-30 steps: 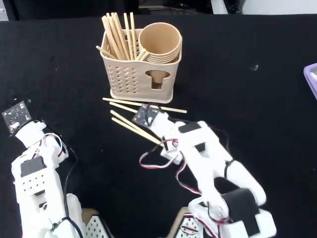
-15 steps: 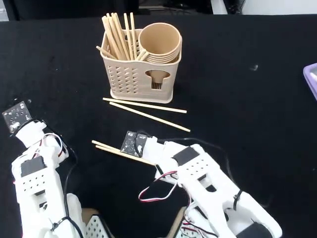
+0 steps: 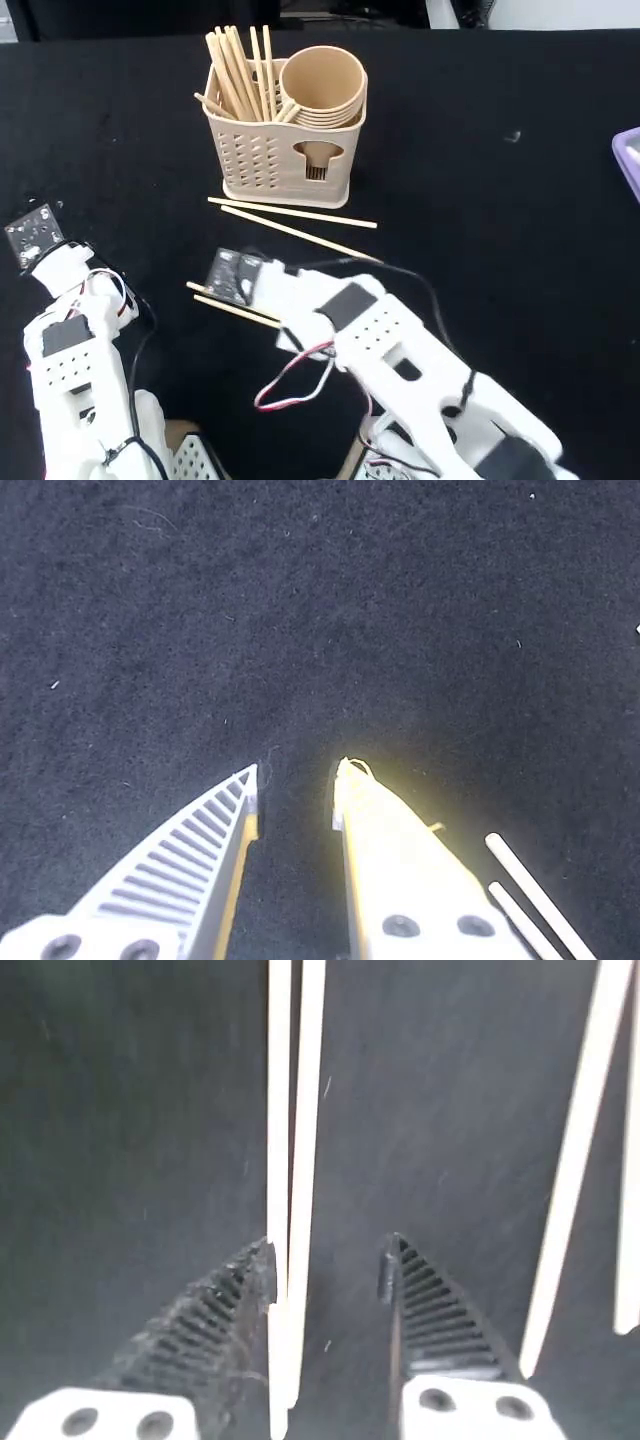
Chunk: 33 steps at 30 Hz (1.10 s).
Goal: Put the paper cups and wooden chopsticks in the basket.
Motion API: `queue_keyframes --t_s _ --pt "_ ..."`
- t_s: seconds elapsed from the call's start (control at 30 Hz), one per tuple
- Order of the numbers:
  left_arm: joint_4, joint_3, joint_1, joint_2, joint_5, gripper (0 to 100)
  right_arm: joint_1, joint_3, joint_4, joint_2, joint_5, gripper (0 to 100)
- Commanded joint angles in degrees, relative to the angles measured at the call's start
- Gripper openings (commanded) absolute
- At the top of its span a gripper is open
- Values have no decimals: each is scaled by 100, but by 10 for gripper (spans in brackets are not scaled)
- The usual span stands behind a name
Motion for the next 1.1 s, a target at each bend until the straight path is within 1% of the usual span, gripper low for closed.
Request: queue_keyframes --t_s 0.0,0.1,0.2,0.27,0.43,0.5,0.57,0.6,0.63,0.67,0.8,0.9,1.07 --pt "-97 -127 -31 -105 26 134 -308 -629 0 567 -246 209" --pt "-97 -136 -31 -105 26 134 -589 -875 -220 1341 -273 212" --pt "-88 -136 -40 -105 18 134 -695 -1165 -431 2044 -273 212" --pt "-88 -136 -40 -105 18 134 -659 -1376 -536 2448 -255 212" --pt "-88 -127 -40 -105 18 134 -246 -1947 -510 3301 -158 206" --pt "-88 -127 -40 -105 18 134 -202 -2009 -501 3521 202 144" --pt "-88 -127 -40 -105 18 134 -229 -1991 -492 3679 589 29" --pt "-88 -127 -40 -105 18 134 -264 -1974 -457 3705 668 5" --pt "-88 -127 -40 -105 18 134 -290 -1982 -334 3688 651 25" --pt "-88 -127 -40 -105 18 134 -308 -1991 -220 3644 651 11" --pt "-88 -127 -40 -105 18 134 -220 -2000 114 3002 651 10" --pt "-88 -127 -40 -105 18 134 62 -2009 387 2018 580 10" --pt "-88 -127 -40 -105 18 134 519 -1982 484 127 255 10"
